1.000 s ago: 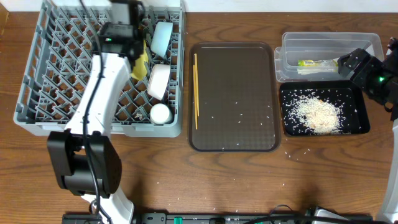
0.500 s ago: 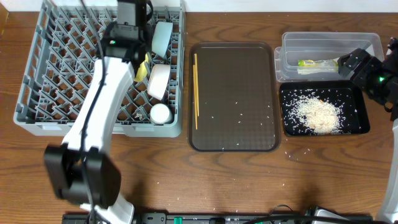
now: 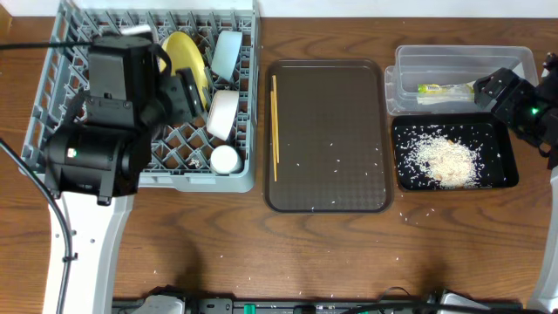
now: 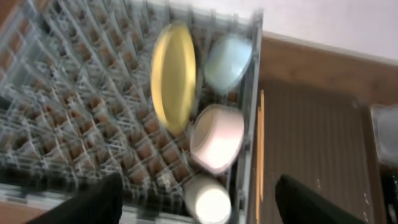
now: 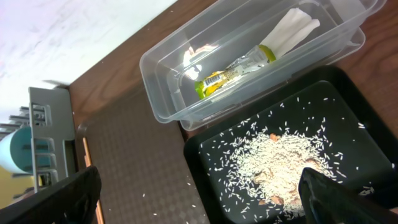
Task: Sort waste into correct bins and load items into the dishwasher
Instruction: 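Move the left gripper to the wooden chopstick on the tray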
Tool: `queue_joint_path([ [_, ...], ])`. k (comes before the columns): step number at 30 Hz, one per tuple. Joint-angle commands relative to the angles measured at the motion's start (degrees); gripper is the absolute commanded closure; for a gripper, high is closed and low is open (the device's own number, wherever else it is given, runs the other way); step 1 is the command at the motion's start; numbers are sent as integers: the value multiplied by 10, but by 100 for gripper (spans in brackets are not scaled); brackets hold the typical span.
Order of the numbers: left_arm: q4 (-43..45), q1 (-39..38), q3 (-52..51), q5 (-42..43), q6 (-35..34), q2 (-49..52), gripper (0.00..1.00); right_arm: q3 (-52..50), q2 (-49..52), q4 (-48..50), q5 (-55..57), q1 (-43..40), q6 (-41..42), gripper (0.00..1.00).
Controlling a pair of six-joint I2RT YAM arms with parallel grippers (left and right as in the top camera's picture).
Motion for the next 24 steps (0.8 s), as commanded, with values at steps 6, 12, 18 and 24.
queue_joint_path([
  [6,-30,-46,-16,68,-76,10,22,9,1,0,0,-1,3,1],
  [12,38,-153,-39,35,-142,93,23,9,1,0,0,-1,3,1],
  [18,130,-208,-38,33,-167,233,20,9,1,0,0,-1,3,1],
  [24,195,-212,-32,32,-196,385,19,9,1,0,0,-1,3,1],
])
